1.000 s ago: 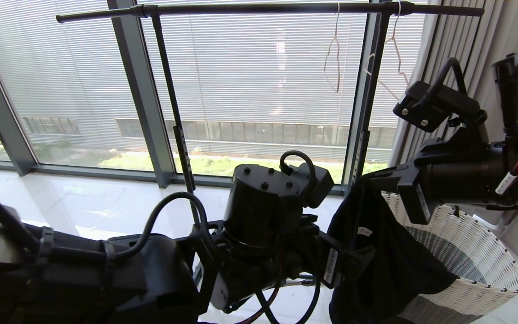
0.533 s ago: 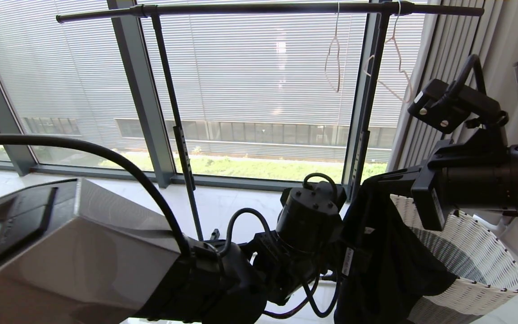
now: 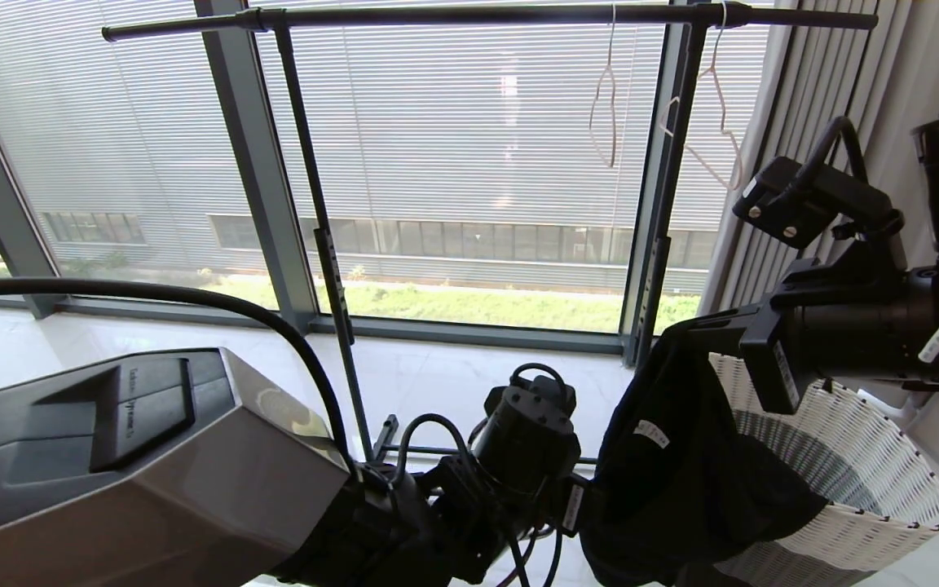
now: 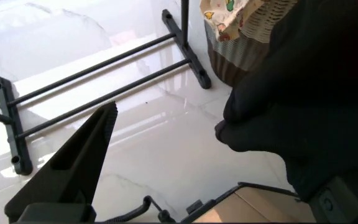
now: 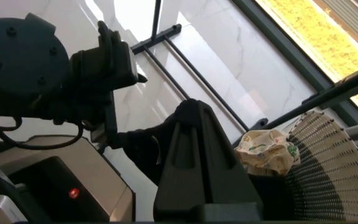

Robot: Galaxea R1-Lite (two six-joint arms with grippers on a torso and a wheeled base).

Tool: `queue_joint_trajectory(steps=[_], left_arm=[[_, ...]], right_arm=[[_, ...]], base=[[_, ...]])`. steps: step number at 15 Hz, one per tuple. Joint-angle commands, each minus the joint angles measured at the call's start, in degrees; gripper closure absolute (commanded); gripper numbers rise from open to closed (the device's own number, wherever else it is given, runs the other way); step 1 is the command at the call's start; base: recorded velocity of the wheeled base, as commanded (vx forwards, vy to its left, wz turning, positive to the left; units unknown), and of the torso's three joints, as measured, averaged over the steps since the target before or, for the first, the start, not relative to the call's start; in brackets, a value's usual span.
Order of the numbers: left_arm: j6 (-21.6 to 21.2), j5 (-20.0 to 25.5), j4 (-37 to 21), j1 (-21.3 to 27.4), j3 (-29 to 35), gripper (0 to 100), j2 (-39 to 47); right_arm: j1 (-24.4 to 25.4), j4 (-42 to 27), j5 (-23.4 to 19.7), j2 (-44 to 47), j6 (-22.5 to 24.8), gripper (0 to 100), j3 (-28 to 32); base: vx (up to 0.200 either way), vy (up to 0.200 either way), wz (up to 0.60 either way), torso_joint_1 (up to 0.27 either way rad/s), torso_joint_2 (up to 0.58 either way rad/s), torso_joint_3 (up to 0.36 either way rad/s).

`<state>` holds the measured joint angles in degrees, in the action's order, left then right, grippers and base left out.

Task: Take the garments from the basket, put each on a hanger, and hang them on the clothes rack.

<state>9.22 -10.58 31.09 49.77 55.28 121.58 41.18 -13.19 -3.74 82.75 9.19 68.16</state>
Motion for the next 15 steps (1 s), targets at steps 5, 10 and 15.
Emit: queue_joint_trajectory(steps=[5, 10, 15], left_arm=[[0.1, -1.3, 0.0, -2.5, -3.9, 0, -4.9], [0.1, -3.3, 0.1, -2.5, -7.7, 100, -7.0], [-0.2, -7.8, 3.2, -4.6, -10.8, 100, -16.8]], right_arm=[[-0.5, 0.0, 0.1, 0.9, 0.1, 100, 0.0], [-0.5, 0.0, 0.1, 1.4, 0.0, 100, -0.2], [-0.5, 3.3, 0.1, 3.9, -0.1, 100, -1.4]], base=[[0.000, 0.000, 0.00, 0.000, 0.00, 0.000], [0.000, 0.000, 0.00, 0.000, 0.00, 0.000], [0.000, 0.000, 0.00, 0.000, 0.00, 0.000]])
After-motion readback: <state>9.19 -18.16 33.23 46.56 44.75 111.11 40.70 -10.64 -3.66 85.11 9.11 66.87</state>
